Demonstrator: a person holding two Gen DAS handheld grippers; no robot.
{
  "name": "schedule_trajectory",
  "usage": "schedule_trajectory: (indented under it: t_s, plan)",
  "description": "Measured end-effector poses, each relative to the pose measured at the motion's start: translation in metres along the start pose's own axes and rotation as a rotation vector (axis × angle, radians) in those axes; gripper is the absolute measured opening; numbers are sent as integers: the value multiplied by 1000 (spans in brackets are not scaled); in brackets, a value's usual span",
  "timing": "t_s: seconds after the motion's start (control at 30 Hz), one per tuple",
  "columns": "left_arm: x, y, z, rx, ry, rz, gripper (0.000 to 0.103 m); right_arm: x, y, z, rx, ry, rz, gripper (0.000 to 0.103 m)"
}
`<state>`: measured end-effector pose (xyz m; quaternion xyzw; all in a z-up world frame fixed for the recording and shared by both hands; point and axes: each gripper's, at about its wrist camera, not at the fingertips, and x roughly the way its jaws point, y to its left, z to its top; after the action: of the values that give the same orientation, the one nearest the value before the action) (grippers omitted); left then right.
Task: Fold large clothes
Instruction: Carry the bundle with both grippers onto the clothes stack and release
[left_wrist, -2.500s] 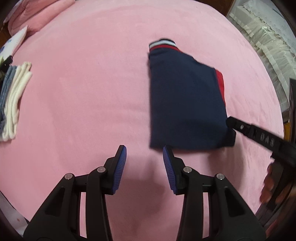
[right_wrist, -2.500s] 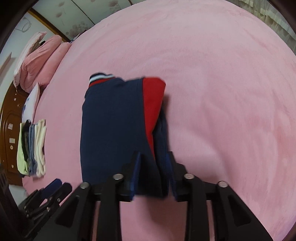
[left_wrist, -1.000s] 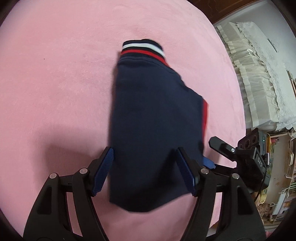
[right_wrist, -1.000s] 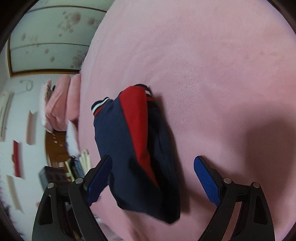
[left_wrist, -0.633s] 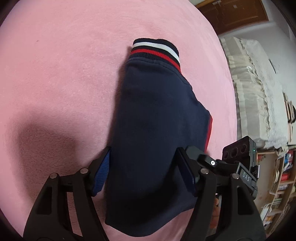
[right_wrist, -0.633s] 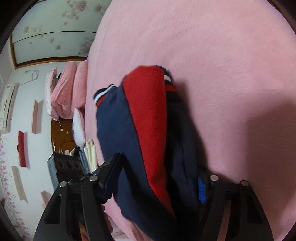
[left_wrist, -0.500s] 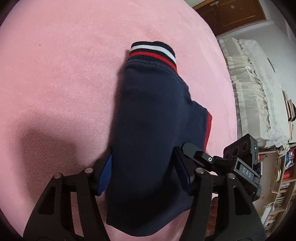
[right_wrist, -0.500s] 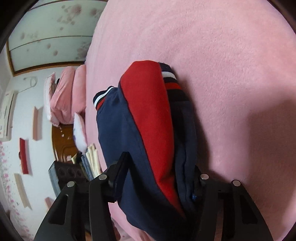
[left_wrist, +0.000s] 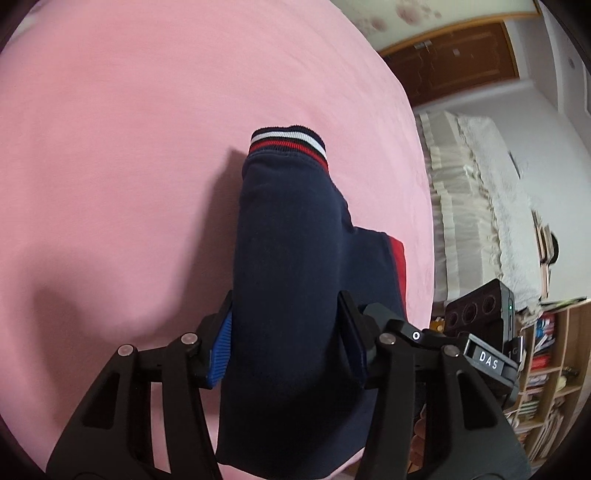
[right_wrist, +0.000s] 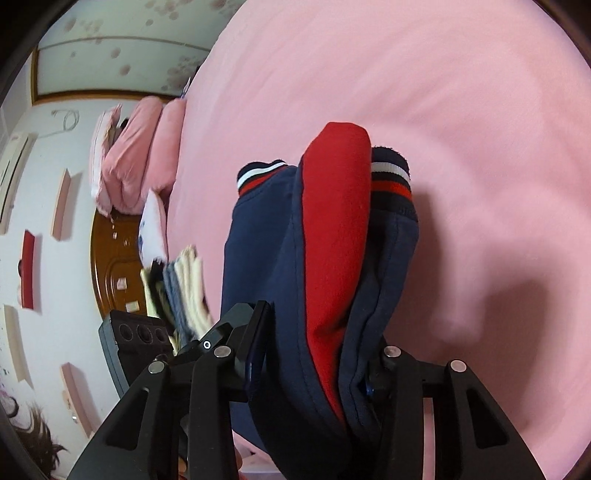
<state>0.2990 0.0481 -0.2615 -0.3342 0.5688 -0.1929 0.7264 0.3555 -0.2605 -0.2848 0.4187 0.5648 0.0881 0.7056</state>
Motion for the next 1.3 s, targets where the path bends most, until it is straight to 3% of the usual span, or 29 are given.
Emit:
schedule_trajectory:
  t_s: [0.27,0.4,0.5,0.63,0.77,0.9,0.97,1.03,1.1,1.2,1.27,1.3]
  plan:
    - [-185,101,-1,-36,-91,130,48,103,130,-113,-74,159,59,40]
    - [-288,143,16,-31,-190,233,48,167,216,-164,-200,240,126,40]
    - [-352,154,32,-17,-277,303,47,204,282,-216,-287,268,191,40]
    - [-423,169,68,31,-386,389,47,248,376,-241,-458,278,260,40]
    - [-479,197,111,44,-478,439,47,268,445,-252,-578,222,291,40]
    - [-499,198,161,101,-566,491,47,297,501,-238,-556,173,352,40]
    - [-510,211,183,135,-570,526,47,312,519,-231,-553,137,358,40]
    - [-495,220,209,168,-553,555,47,330,527,-227,-528,118,348,42]
    - [-463,239,227,173,-504,574,48,347,526,-225,-496,115,320,43]
    - [-410,282,235,107,-395,604,51,386,510,-228,-503,122,187,51]
    - [-407,289,229,116,-445,577,56,404,491,-226,-518,131,113,63]
    - [-408,290,226,111,-478,566,59,410,487,-224,-514,119,118,70]
